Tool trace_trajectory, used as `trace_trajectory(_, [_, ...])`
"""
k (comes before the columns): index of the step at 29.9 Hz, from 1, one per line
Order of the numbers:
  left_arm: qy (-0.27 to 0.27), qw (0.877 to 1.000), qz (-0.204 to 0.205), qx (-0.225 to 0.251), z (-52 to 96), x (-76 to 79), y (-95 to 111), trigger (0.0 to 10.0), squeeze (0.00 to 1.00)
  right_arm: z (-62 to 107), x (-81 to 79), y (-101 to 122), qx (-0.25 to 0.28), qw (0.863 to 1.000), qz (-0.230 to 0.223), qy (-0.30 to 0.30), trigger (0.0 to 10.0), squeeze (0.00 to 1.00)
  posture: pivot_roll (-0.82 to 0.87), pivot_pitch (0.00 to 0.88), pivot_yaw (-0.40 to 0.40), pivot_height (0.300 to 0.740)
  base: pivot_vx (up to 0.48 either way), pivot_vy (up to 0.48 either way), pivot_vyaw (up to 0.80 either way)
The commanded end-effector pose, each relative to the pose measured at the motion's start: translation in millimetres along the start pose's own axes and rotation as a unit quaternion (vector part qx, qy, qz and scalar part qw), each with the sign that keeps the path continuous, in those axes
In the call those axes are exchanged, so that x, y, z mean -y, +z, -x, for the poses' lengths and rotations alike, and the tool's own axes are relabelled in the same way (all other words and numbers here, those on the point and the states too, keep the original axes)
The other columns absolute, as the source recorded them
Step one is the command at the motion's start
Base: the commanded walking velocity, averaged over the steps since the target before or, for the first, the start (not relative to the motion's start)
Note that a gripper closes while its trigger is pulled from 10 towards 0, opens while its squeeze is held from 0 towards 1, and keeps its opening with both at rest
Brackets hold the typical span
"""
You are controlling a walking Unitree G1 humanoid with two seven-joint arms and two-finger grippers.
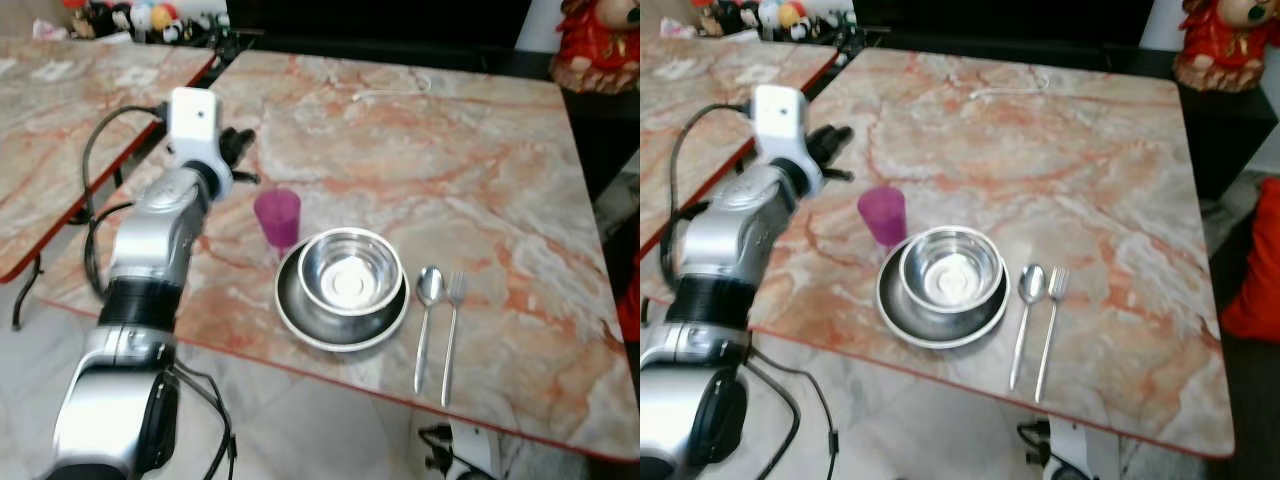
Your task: Setting the table
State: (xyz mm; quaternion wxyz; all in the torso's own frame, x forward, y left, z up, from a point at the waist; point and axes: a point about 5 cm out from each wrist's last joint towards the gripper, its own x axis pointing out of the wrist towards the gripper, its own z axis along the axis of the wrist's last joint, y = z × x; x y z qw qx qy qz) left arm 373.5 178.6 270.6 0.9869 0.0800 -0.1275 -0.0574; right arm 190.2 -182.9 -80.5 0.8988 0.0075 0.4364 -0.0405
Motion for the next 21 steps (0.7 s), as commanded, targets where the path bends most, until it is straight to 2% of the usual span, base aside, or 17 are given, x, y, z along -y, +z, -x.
trace_trajectory(1, [0.023, 0.998, -0.056, 0.027, 11.3, -3.1, 0.5, 10.0, 0.00, 1.3, -0.7, -7.0, -0.011, 1.000, -0.002, -0.001, 10.0, 0.00, 0.03, 0.115, 0.036, 0.740, 0.000, 0.000, 0.00])
trace_trajectory(2, [0.044, 0.996, -0.071, 0.030, 25.7, -6.2, -9.7, 10.0, 0.00, 1.3, -0.7, -7.2, -0.012, 1.000, -0.002, 0.000, 10.0, 0.00, 0.03, 0.115, 0.034, 0.740, 0.000, 0.000, 0.00])
trace_trajectory(3, [0.044, 0.996, -0.071, 0.030, 25.7, -6.2, -9.7, 10.0, 0.00, 1.3, -0.7, -7.2, -0.012, 1.000, -0.002, 0.000, 10.0, 0.00, 0.03, 0.115, 0.034, 0.740, 0.000, 0.000, 0.00])
trace_trajectory(6, [0.098, 0.992, -0.077, 0.025, 70.5, -10.2, -39.0, 10.0, 0.00, 1.3, -0.6, -7.2, -0.012, 1.000, 0.002, 0.002, 10.0, 0.00, 0.04, 0.113, 0.031, 0.740, 0.000, 0.000, 0.00])
trace_trajectory(8, [0.109, 0.991, -0.073, 0.020, 84.4, -8.2, -48.4, 10.0, 0.00, 1.3, -0.5, -7.0, -0.012, 1.000, 0.003, 0.002, 10.0, 0.00, 0.04, 0.111, 0.032, 0.740, 0.000, 0.000, 0.00])
trace_trajectory(14, [0.125, 0.989, -0.076, -0.003, 102.6, -8.3, -65.9, 10.0, 0.00, 1.2, -0.8, -6.7, -0.012, 1.000, 0.003, 0.003, 10.0, 0.00, 0.03, 0.105, 0.036, 0.740, 0.000, 0.000, 0.00])
trace_trajectory(15, [0.131, 0.988, -0.076, -0.011, 108.9, -6.1, -70.7, 10.0, 0.00, 1.1, -0.8, -6.4, -0.011, 1.000, 0.003, 0.003, 10.0, 0.00, 0.03, 0.104, 0.035, 0.740, 0.000, 0.304, 0.00])
trace_trajectory(21, [0.151, 0.986, -0.070, -0.007, 115.6, -1.4, -70.1, 10.0, 0.00, 1.0, -0.8, -5.8, -0.011, 1.000, 0.004, 0.003, 10.0, 0.00, 0.03, 0.097, 0.035, 0.740, 0.000, 0.451, 0.00])
